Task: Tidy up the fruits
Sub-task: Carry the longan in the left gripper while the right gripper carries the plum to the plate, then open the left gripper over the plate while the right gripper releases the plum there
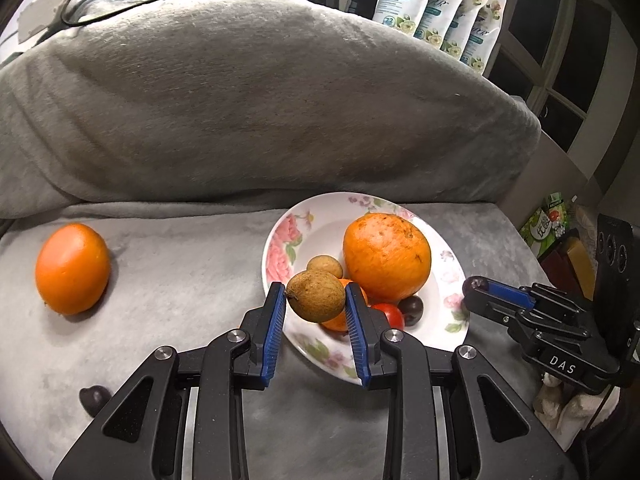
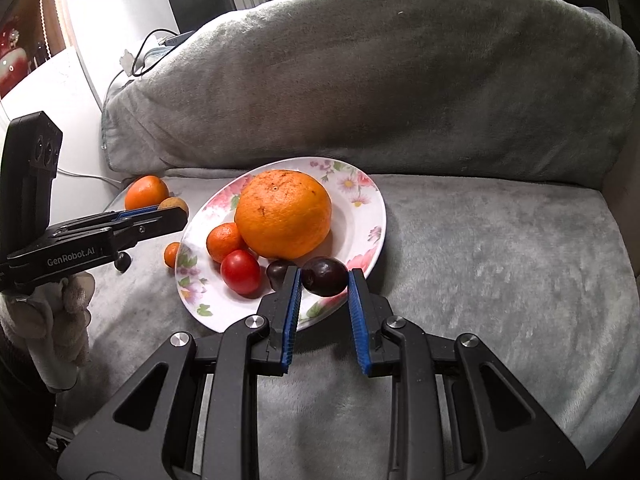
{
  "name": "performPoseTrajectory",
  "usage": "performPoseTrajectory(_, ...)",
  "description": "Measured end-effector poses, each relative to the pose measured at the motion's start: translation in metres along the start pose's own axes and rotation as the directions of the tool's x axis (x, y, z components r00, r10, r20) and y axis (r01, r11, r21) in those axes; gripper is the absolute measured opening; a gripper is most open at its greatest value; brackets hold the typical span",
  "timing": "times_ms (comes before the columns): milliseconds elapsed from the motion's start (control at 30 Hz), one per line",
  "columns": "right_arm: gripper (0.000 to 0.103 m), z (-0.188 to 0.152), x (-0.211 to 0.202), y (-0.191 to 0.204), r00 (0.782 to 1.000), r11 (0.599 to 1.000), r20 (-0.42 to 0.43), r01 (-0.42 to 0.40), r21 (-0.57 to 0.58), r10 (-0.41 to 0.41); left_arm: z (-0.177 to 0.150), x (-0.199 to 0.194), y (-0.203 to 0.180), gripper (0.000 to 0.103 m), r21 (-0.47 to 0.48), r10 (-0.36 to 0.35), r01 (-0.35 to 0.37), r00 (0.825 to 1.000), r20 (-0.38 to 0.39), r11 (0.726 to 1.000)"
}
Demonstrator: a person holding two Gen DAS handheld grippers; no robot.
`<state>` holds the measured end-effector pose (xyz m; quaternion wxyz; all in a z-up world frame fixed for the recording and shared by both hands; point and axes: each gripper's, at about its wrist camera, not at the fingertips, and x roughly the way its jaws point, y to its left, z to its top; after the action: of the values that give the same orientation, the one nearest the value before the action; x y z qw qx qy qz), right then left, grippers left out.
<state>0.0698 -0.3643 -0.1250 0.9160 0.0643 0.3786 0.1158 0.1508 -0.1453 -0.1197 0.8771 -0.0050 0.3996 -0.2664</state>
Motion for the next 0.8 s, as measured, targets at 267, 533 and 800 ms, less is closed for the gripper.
performPoseTrajectory(267,0.025,-0.002,-0.001,0.002,1.0,1.0,0.01,-0.001,-0.005,0.001,0.003,0.0,-0.004,0.029,0.004,-0.002,0.002,1.0,0.006,1.0)
performPoseTrajectory(533,0.042,-0.001,-0.003,0.004,1.0,1.0,0.012,-0.001,-0.011,0.001,0.006,-0.004,-0.007,0.032,0.005,-0.007,0.007,1.0,0.022,1.0)
performPoseTrajectory(800,0.055,0.001,-0.009,0.007,0.999,1.0,0.038,0.005,-0.024,-0.005,0.006,-0.011,-0.01,0.05,0.009,-0.006,0.005,0.999,0.043,1.0)
